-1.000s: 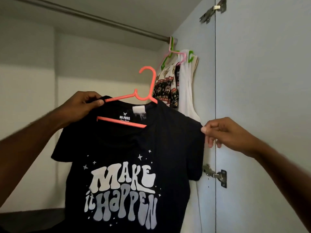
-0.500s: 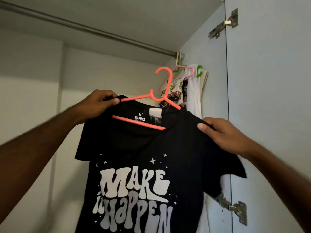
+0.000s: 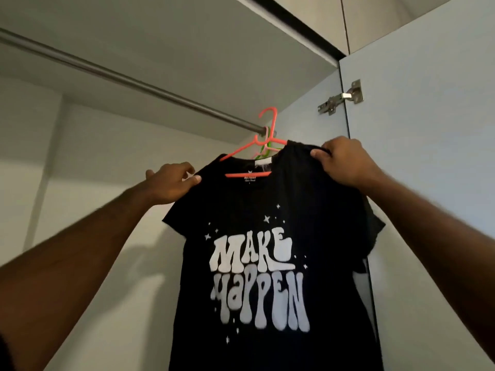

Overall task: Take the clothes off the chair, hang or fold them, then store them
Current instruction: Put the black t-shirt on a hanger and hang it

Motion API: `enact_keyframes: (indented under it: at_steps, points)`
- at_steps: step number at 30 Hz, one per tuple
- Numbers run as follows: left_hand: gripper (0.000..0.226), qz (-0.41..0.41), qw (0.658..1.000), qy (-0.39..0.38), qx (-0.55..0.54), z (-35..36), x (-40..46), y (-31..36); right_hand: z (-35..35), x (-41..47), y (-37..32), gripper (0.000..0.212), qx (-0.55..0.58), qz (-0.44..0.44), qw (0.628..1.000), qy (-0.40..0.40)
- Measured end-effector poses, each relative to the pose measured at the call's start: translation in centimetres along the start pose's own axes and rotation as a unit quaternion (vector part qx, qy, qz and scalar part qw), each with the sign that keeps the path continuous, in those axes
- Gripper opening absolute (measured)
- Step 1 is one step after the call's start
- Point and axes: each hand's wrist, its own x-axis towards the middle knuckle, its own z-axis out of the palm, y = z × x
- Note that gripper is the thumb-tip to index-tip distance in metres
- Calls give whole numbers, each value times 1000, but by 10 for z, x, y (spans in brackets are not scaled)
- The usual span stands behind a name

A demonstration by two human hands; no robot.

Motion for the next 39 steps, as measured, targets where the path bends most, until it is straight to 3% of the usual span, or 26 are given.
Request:
enact_keyframes:
  at_steps: [8, 23, 32, 39]
  points:
    - [31, 100, 992, -70, 25, 30, 30, 1, 22, 74, -45, 36, -91, 50, 994, 16]
    - [38, 154, 980, -114, -62, 66, 56, -38, 82, 132, -56, 40, -207, 81, 975, -25]
    - [33, 174, 968, -151, -99, 93, 51, -31, 98, 114, -28, 50, -177, 128, 976, -23]
    - [27, 199, 940, -182, -211, 143, 13, 16, 92, 21, -4, 68, -109, 132, 985, 14]
